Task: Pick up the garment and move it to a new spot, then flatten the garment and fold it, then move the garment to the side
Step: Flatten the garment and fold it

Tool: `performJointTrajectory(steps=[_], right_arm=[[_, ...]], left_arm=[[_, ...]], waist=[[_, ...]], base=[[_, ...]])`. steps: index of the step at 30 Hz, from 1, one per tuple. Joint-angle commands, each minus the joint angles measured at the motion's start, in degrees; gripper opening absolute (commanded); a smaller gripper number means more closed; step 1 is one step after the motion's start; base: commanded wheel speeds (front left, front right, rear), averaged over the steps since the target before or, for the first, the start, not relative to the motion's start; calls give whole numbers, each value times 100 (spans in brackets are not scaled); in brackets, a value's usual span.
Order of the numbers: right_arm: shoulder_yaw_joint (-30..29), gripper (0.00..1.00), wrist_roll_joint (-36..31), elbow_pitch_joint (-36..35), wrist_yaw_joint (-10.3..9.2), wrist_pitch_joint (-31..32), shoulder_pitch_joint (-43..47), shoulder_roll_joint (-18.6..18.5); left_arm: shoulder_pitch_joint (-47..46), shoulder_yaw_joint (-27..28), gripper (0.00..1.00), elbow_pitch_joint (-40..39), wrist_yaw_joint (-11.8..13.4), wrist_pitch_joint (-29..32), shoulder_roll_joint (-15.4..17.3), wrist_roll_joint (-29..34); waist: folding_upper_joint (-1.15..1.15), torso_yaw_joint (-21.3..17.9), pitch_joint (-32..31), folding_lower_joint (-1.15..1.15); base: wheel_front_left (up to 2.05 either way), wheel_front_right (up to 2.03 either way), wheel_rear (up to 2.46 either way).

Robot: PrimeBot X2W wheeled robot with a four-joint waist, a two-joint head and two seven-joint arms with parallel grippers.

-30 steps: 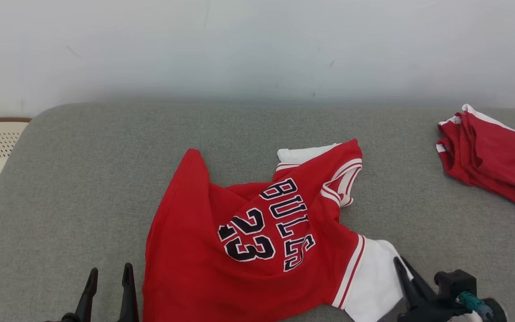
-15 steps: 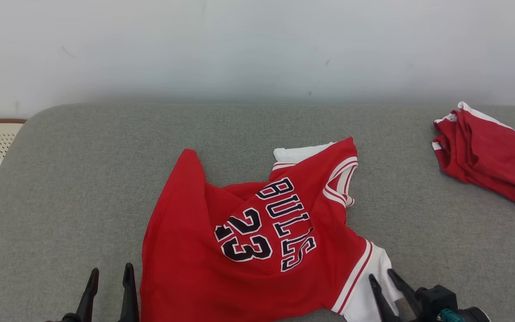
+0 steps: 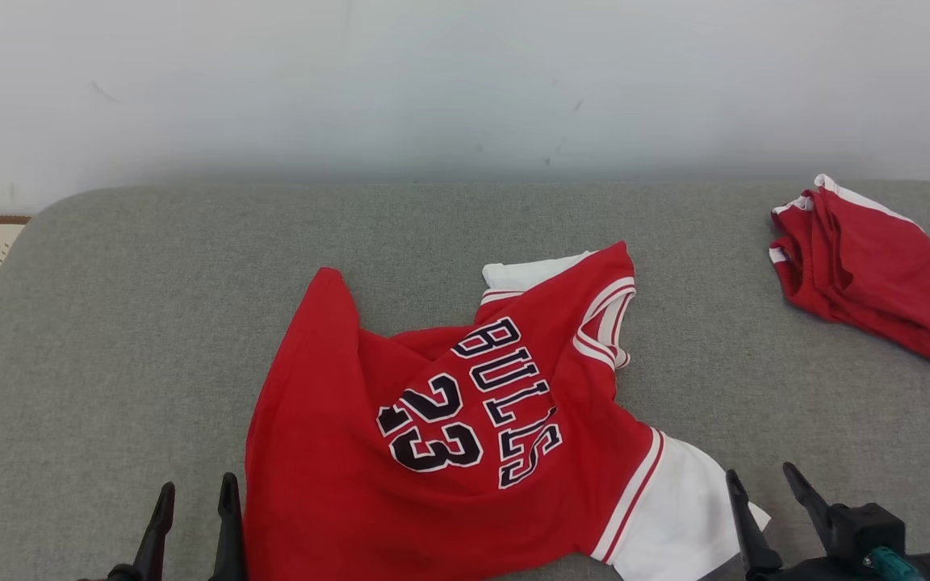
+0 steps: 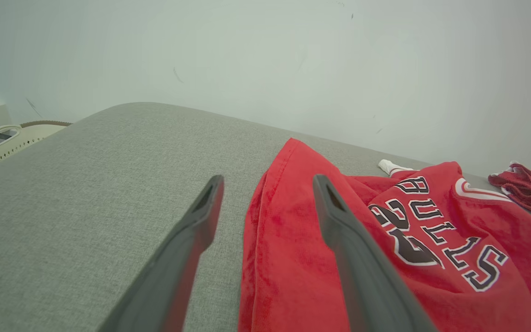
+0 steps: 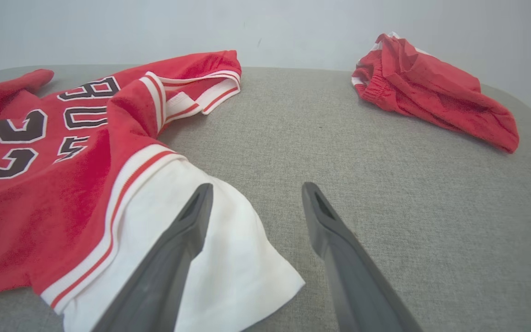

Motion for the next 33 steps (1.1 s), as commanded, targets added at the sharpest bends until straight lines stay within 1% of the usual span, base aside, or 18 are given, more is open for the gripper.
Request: performJointTrajectory(steps=[1, 7, 14, 18, 23, 26, 33], right_arm=[[-160, 100, -40, 4, -3, -60, 59, 27], [-692, 100, 21, -104, -3, -246, 76, 166], [-1015, 100, 86, -300, -3, -380, 152, 362], [-961, 100, 173, -382, -3, -400, 209, 435], [-810, 100, 341, -492, -3, -418, 282, 368], [-751, 100, 403, -520, -3, -418, 291, 334], [-620, 100, 571, -576, -3, -415, 326, 267]], left_arm=[[36, 31, 100, -24, 25, -19, 5, 28], [63, 102, 100, -72, 36, -19, 5, 54], [140, 251, 100, -109, 3, -19, 5, 183], [219, 333, 100, -102, -79, -19, 4, 249], [397, 427, 100, -183, -263, -19, 62, 528], [421, 502, 100, -175, -301, -19, 72, 558], [533, 633, 100, -229, -267, -19, 52, 658]], waist=[[0, -18, -2, 0], [0, -71, -34, 0], [0, -96, -129, 0], [0, -104, -240, 0], [0, -106, -383, 0], [0, -104, -425, 0], [0, -80, -556, 0]], base=[[0, 0, 0], [0, 0, 0], [0, 0, 0], [0, 0, 0], [0, 0, 0], [0, 0, 0], [0, 0, 0]])
